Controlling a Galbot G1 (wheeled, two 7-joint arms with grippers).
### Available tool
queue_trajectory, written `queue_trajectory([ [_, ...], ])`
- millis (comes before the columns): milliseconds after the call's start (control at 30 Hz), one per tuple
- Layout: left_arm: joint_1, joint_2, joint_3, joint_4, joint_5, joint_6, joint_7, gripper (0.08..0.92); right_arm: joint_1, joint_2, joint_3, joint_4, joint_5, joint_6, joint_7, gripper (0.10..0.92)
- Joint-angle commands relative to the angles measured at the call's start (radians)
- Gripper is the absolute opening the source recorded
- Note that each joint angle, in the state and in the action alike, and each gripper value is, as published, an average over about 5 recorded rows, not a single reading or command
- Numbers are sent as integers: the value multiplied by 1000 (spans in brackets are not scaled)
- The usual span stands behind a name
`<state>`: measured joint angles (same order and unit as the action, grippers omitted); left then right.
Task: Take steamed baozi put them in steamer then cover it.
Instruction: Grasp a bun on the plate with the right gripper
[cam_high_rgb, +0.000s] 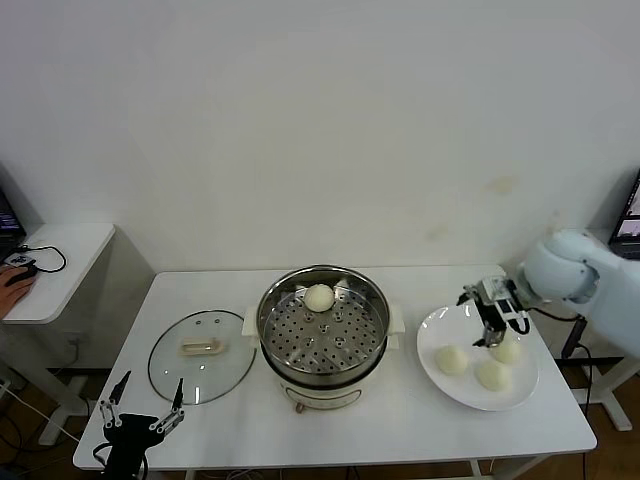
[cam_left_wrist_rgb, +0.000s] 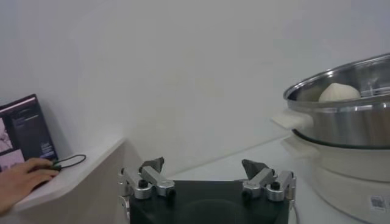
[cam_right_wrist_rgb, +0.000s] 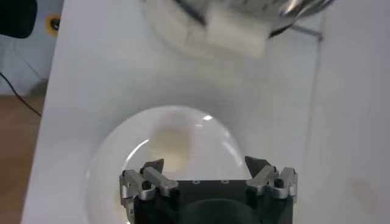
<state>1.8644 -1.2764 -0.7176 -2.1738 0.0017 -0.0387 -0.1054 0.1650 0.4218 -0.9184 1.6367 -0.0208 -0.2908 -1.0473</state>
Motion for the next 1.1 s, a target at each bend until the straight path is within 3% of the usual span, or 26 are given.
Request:
queue_trajectory([
  [33, 3, -1, -7, 1, -5, 2, 1, 823, -337, 55, 236, -163, -129, 12, 4, 823],
  [400, 6, -15, -25, 4, -7, 7, 3, 823, -362, 195, 247, -273, -149, 27, 6, 823],
  [1100, 4, -21, -33, 19, -6, 5, 2, 823, -364, 275, 237, -335, -176, 11, 24, 821],
])
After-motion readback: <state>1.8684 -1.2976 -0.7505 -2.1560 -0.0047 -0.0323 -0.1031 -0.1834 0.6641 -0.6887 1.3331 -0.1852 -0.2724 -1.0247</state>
